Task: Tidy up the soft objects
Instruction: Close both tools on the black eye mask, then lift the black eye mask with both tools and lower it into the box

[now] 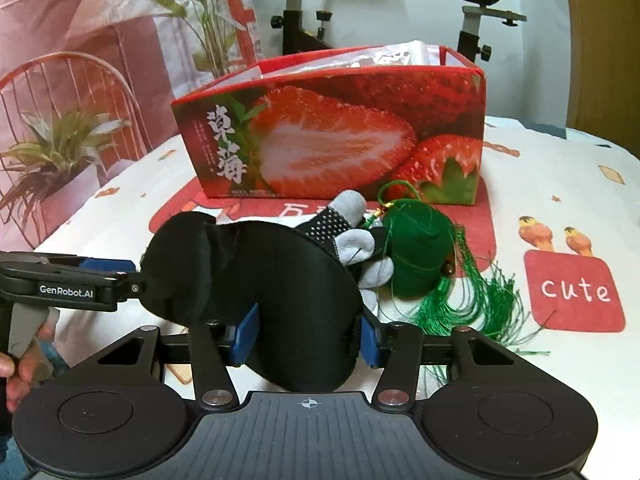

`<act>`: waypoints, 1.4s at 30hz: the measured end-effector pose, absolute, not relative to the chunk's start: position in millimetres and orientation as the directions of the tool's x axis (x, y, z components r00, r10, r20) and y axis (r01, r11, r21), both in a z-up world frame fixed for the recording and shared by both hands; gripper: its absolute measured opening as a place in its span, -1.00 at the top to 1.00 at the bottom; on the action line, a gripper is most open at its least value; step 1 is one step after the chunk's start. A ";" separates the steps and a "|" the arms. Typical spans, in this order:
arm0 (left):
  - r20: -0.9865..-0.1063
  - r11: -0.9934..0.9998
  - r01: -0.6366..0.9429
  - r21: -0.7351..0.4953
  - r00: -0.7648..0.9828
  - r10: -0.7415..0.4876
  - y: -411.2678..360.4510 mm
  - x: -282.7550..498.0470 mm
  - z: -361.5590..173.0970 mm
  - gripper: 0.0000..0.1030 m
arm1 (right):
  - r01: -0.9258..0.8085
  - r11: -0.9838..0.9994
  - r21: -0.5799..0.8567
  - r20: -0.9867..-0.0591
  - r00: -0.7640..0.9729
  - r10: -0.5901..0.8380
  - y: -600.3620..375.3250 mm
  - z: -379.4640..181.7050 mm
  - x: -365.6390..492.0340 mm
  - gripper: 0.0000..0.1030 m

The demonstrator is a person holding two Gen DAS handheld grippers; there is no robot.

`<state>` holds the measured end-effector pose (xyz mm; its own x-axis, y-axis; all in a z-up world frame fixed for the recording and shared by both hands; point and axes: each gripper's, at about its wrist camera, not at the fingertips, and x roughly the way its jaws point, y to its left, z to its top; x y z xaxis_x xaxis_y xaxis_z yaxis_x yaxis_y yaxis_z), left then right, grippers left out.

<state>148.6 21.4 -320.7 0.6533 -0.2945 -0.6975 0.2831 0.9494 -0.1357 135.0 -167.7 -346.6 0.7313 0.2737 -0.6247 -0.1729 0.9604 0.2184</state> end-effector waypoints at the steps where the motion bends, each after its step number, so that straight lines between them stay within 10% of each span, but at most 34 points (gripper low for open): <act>1: -0.697 0.949 0.283 -0.136 0.653 -0.295 21.4 148.5 -320.7 -0.66 | -0.171 0.961 0.218 -0.628 0.729 0.272 -168.7 -346.7 134.9 0.26; 6: -0.696 0.948 0.273 -0.161 0.650 -0.305 24.6 150.1 -319.9 -0.66 | -0.184 0.970 0.161 -0.618 0.748 0.244 -166.6 -342.3 132.6 0.68; 26: -0.598 0.827 0.187 -0.530 0.610 -0.521 44.9 176.8 -328.7 -0.60 | -0.154 0.981 0.121 -0.634 0.748 0.195 -171.4 -357.9 140.9 0.70; 42: -0.590 0.877 0.248 -0.412 0.660 -0.464 45.1 152.4 -311.8 0.51 | -0.134 0.973 0.188 -0.613 0.758 0.223 -181.2 -351.6 138.0 0.71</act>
